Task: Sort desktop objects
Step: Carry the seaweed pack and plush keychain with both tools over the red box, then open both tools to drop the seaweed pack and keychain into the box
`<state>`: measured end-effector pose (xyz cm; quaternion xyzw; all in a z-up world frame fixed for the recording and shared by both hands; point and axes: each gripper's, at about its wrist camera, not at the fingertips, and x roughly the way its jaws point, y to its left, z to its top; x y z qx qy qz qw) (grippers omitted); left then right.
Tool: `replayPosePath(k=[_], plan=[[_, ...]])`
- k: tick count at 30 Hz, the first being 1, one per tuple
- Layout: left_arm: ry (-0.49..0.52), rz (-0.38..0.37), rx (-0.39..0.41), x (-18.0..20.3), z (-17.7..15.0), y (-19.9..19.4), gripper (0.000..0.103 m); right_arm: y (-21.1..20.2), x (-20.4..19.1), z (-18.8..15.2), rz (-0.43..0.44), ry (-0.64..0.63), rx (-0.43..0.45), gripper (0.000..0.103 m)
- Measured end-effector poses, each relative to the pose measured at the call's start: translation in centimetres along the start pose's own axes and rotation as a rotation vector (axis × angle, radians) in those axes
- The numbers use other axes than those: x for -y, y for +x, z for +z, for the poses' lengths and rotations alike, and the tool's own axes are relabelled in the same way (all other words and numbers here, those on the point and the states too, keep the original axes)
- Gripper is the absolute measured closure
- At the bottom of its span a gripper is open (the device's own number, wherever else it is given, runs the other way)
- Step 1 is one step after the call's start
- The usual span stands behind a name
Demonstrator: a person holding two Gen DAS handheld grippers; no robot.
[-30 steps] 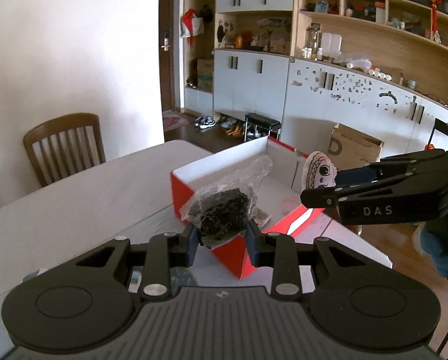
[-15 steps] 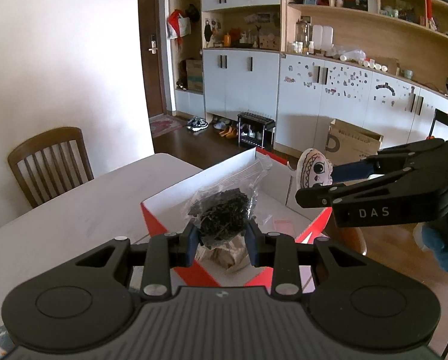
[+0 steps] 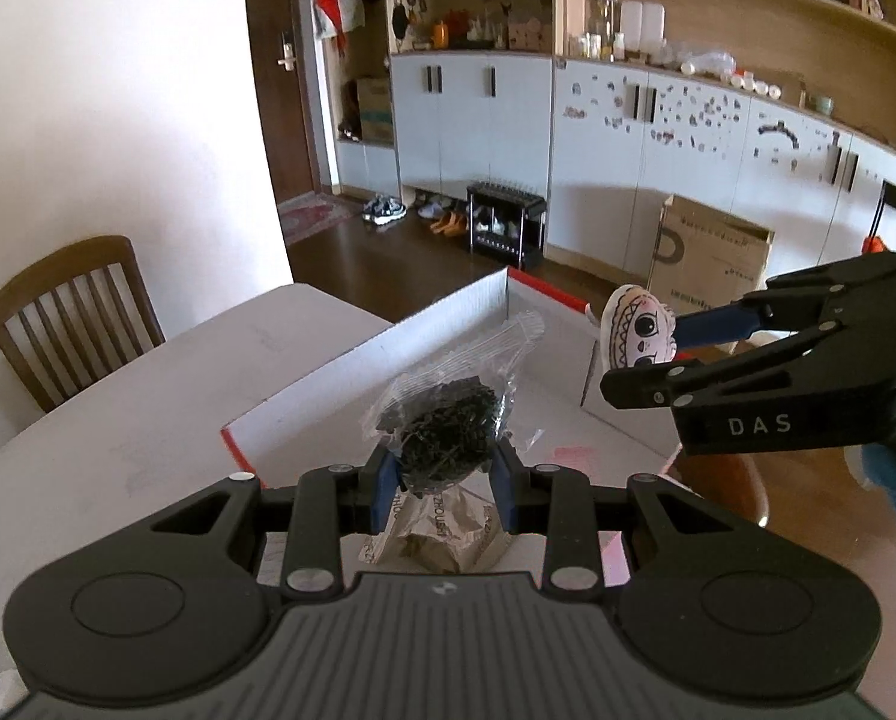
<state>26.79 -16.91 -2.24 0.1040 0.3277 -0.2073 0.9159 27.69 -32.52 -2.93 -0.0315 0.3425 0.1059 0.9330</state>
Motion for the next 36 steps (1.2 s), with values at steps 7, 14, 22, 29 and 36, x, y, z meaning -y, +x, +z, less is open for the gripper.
replayPosePath(k=[7,14,22,29,36], plan=[[0.010,-0.007,-0.081,0.1,0.2,4.0,0.072,2.9,1.3,-0.1,0.000,0.009,-0.065,0.050],[0.034,-0.010,-0.138,0.3,1.2,7.2,0.072,5.8,1.6,-0.3,0.010,-0.008,-0.121,0.050],[0.041,-0.035,-0.194,-0.5,2.1,10.6,0.072,8.7,1.8,-0.3,0.036,-0.048,-0.189,0.050],[0.057,-0.050,-0.271,-0.5,2.1,13.7,0.072,11.6,2.3,-0.6,0.050,-0.048,-0.271,0.050],[0.057,-0.053,-0.315,-0.2,1.9,15.7,0.072,13.2,2.3,-0.8,0.059,-0.065,-0.320,0.050]])
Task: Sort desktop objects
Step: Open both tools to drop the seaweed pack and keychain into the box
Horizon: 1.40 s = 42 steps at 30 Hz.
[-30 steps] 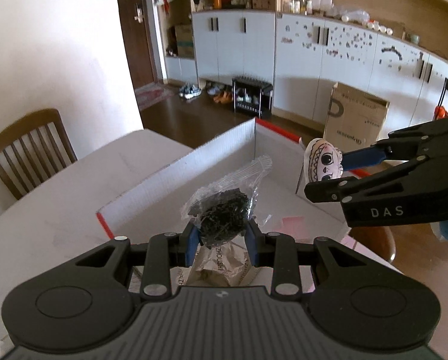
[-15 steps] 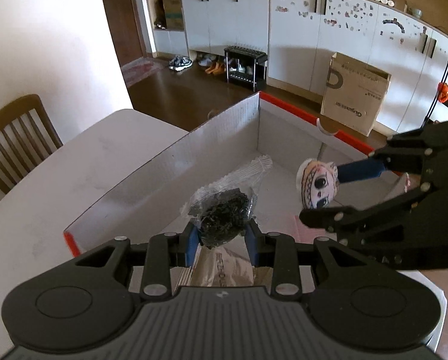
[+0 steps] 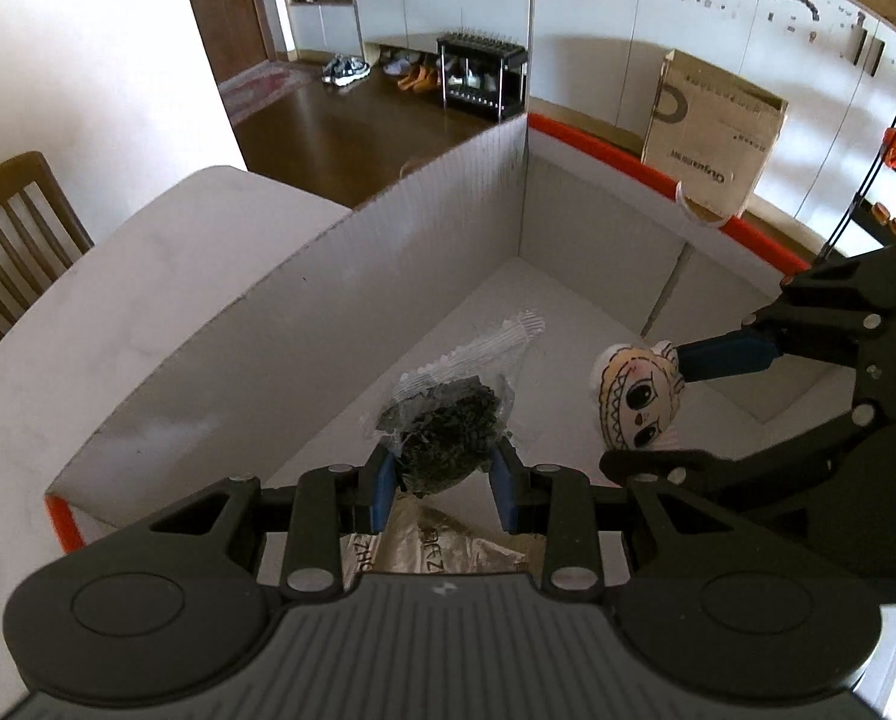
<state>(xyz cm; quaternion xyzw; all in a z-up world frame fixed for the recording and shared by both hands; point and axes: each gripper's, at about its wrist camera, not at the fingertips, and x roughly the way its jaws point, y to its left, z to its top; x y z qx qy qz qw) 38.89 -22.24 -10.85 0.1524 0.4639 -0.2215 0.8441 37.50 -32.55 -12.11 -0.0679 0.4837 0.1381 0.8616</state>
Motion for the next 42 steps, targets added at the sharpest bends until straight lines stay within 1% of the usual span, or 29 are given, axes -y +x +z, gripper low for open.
replayPosePath(k=[4,9,11,14,17,25,33,35,37,42], plan=[[0.004,-0.007,-0.036,0.1,0.0,1.1,0.072,0.5,-0.2,0.0,0.006,-0.043,-0.036,0.050],[-0.004,-0.022,-0.063,-0.1,0.2,1.7,0.072,1.5,-0.7,0.2,0.002,-0.077,-0.117,0.050],[0.001,-0.034,-0.086,-0.1,0.3,2.1,0.072,1.7,-0.8,0.2,0.004,-0.080,-0.132,0.049],[0.030,-0.025,-0.109,0.2,0.2,2.7,0.072,1.9,-1.0,0.3,-0.001,-0.079,-0.149,0.050],[0.032,-0.027,-0.111,0.2,0.2,2.7,0.072,2.0,-1.4,0.3,0.002,-0.080,-0.155,0.049],[0.024,-0.028,-0.108,0.1,0.2,2.3,0.072,1.6,-1.2,0.2,0.011,-0.077,-0.155,0.045],[-0.006,-0.059,-0.074,-0.7,-0.4,0.1,0.071,-0.2,-1.1,0.0,0.020,-0.073,-0.117,0.038],[-0.014,-0.054,-0.054,-1.0,-0.7,-0.8,0.059,-0.9,-0.9,-0.2,0.025,-0.069,-0.107,0.036],[-0.024,-0.053,-0.033,-1.0,-0.4,-1.4,0.055,-1.5,-0.8,-0.2,0.029,-0.065,-0.094,0.036],[-0.035,-0.048,0.009,-1.2,-0.6,-3.6,0.055,-2.9,-0.3,-0.2,0.058,-0.050,-0.059,0.035]])
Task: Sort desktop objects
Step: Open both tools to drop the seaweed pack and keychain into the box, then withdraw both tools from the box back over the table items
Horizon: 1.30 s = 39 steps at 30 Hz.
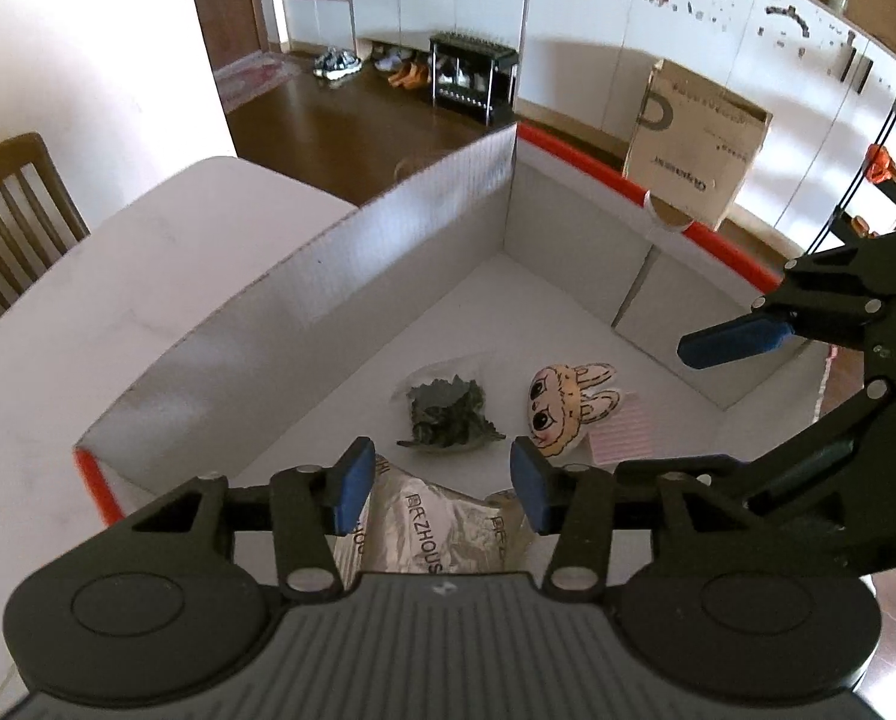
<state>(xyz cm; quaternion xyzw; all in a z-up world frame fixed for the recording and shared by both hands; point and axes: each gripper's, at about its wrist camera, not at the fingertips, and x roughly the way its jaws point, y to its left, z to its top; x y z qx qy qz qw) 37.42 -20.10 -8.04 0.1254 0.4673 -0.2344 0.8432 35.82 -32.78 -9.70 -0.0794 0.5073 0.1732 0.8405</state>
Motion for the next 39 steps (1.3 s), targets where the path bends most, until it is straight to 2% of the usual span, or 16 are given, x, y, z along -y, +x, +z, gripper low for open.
replayPosePath(k=[10,12,18,31,34,39], plan=[[-0.042,-0.003,0.088,0.1,-1.4,-4.4,0.055,-4.5,-0.3,-0.7,0.051,0.024,0.099,0.034],[-0.046,-0.005,0.109,0.2,-1.8,-5.5,0.055,-5.5,-0.7,-0.8,0.056,0.019,0.125,0.030],[-0.052,0.002,0.162,0.7,-3.1,-8.3,0.055,-8.3,-1.8,-1.4,0.054,0.017,0.186,0.028],[-0.090,-0.005,0.238,0.5,-6.9,-13.2,0.055,-11.3,-4.5,-2.8,0.069,0.047,0.254,0.023],[-0.093,0.008,0.263,0.4,-7.9,-14.5,0.046,-11.8,-5.4,-3.2,0.066,0.046,0.265,0.022],[-0.112,0.021,0.290,-0.4,-9.8,-16.4,0.045,-12.2,-7.0,-3.7,0.053,0.050,0.279,0.016]])
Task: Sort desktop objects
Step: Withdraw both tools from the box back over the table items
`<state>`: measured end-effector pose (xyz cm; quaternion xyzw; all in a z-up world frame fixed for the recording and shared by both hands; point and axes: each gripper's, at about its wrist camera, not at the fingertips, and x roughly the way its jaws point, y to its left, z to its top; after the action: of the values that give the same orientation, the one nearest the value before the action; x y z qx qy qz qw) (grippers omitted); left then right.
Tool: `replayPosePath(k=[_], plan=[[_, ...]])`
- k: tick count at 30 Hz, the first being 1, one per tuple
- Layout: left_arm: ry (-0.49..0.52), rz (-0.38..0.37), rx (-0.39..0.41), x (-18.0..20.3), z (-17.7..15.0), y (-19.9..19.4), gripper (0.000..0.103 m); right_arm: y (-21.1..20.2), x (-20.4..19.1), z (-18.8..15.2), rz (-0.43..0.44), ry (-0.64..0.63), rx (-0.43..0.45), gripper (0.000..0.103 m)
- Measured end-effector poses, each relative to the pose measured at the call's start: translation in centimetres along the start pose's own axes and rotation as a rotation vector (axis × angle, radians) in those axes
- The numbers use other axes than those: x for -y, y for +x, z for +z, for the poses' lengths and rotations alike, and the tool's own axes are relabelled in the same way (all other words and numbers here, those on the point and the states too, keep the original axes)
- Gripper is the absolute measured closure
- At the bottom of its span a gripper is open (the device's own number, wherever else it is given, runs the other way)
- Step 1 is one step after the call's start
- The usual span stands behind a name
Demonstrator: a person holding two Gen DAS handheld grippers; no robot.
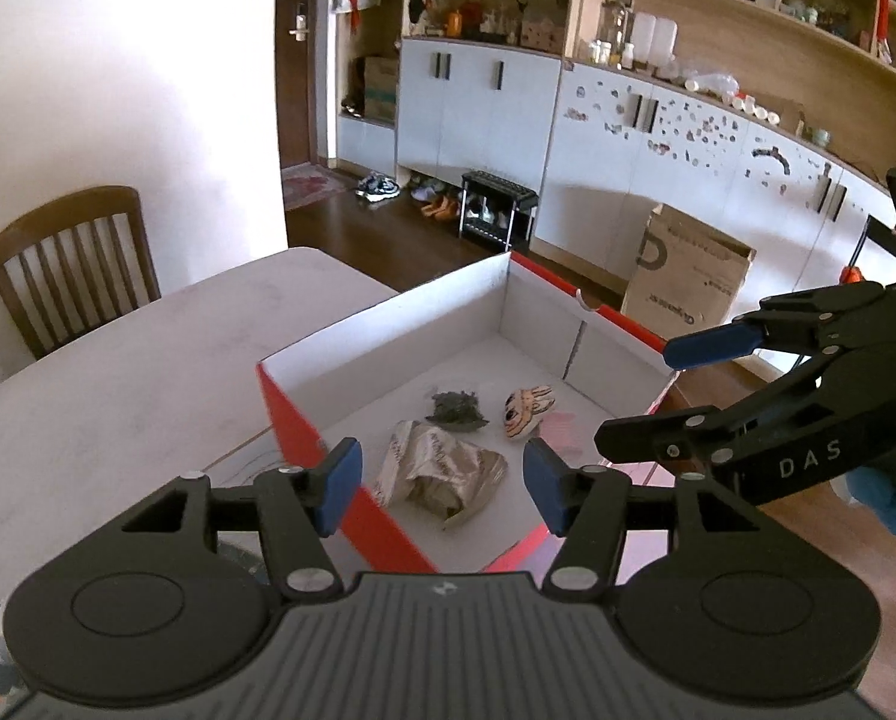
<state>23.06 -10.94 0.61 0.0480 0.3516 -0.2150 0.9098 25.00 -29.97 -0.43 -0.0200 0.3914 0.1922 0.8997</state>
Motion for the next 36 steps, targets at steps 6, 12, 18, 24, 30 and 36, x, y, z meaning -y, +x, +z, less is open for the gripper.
replayPosePath(k=[6,12,18,24,30,36], plan=[[-0.026,0.025,0.025,-1.7,-1.8,-2.7,0.038,-0.4,-2.2,-0.2,0.017,0.007,0.031,0.011],[-0.048,0.039,0.033,-3.6,-3.4,-5.0,0.028,-0.8,-4.9,-0.6,0.025,-0.021,0.064,0.005],[-0.057,0.059,0.036,-5.3,-5.3,-6.9,0.021,-0.7,-7.4,-1.0,0.021,-0.031,0.071,0.005],[-0.078,0.063,0.049,-7.5,-7.4,-8.7,0.014,-0.7,-9.8,-1.8,0.016,-0.034,0.085,0.001],[-0.097,0.086,0.070,-9.9,-9.2,-10.4,0.002,-0.3,-12.3,-2.7,0.008,-0.042,0.087,0.001],[-0.128,0.123,0.044,-13.0,-11.9,-11.6,0.001,0.5,-14.8,-3.6,0.004,-0.045,0.080,0.001]])
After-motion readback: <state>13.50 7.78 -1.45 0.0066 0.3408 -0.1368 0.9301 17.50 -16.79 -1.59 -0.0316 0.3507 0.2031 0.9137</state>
